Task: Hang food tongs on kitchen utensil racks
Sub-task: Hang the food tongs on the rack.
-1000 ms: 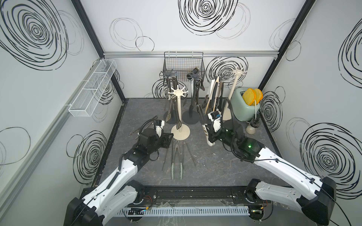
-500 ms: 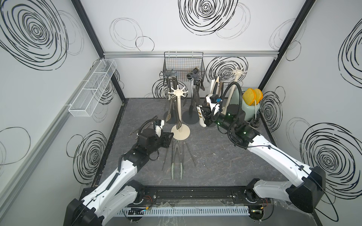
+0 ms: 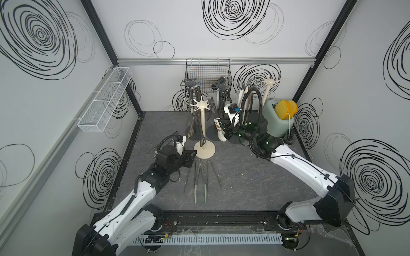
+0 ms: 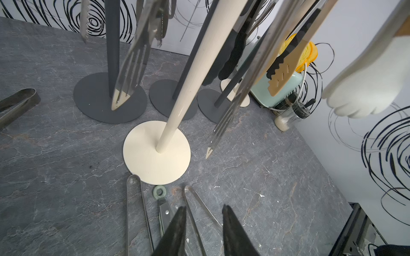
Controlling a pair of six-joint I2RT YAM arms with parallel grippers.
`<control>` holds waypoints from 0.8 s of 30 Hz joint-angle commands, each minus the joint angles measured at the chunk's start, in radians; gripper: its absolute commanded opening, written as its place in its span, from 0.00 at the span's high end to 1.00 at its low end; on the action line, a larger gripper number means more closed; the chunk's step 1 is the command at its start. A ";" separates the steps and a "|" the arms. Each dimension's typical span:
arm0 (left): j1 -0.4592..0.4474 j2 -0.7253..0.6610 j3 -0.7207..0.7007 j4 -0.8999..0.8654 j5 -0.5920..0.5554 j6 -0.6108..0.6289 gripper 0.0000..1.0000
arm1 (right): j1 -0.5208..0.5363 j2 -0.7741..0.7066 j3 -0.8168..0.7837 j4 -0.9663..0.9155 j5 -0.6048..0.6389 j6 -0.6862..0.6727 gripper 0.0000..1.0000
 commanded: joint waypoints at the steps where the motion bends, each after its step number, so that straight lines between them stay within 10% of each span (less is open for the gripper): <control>1: 0.006 0.006 -0.008 0.056 0.013 0.004 0.68 | 0.008 0.005 0.044 0.036 -0.018 -0.013 1.00; 24: 0.007 0.004 -0.010 0.058 0.016 0.004 0.68 | 0.032 0.043 -0.020 0.049 0.000 0.022 1.00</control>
